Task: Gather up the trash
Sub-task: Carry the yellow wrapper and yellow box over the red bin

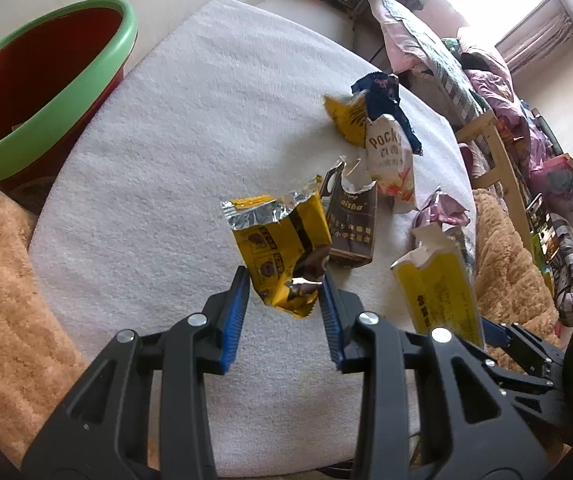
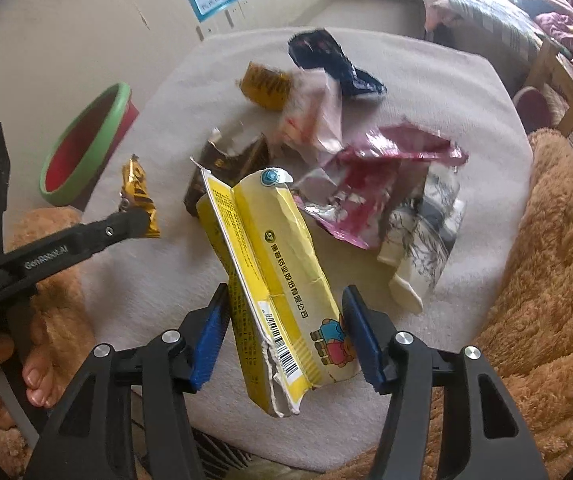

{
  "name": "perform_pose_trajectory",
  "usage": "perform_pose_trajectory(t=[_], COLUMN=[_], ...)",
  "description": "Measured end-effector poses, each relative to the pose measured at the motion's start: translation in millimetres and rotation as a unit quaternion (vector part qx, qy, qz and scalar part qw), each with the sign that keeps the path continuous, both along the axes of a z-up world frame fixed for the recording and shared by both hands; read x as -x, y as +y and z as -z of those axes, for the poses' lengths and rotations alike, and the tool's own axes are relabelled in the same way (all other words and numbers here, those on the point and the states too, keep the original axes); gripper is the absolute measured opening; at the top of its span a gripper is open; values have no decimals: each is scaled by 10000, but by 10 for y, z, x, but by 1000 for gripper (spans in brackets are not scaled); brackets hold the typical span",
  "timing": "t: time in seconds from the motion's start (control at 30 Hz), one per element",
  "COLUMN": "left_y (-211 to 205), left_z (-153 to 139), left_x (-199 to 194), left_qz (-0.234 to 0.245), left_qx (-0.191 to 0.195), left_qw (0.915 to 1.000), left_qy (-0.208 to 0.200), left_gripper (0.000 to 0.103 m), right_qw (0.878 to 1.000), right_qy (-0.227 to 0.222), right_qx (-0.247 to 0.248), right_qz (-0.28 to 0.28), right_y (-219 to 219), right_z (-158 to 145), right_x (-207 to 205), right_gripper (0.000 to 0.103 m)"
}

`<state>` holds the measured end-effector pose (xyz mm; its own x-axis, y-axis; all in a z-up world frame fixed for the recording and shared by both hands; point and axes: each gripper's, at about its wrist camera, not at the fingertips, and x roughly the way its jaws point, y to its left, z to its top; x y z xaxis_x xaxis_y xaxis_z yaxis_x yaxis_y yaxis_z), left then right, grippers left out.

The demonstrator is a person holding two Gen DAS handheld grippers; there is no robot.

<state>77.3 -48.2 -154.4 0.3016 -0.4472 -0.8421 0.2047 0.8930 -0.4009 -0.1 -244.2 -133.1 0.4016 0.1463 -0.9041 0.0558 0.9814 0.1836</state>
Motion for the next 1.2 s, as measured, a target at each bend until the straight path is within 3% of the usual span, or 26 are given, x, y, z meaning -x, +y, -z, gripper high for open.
perform_pose_trajectory(t=[0.33, 0.5, 0.9, 1.2], left_y=[143, 237, 411, 570], left_z=[-252, -428, -734, -811], left_x=[74, 93, 136, 121], left_qz=[-115, -219, -366, -563], left_qx=[144, 3, -253, -258], left_qw=[9991, 9968, 9872, 9842], left_qy=[-375, -774, -1529, -1658], left_gripper=[33, 33, 33, 33], right_qw=[9986, 9972, 9974, 9956], right_qy=[-527, -747, -715, -893], right_qx=[-6, 39, -16, 16], right_qz=[78, 62, 32, -296], right_y=[79, 143, 264, 580], right_z=[-293, -423, -443, -580], right_x=[-17, -38, -205, -436], right_gripper=[55, 55, 55, 55])
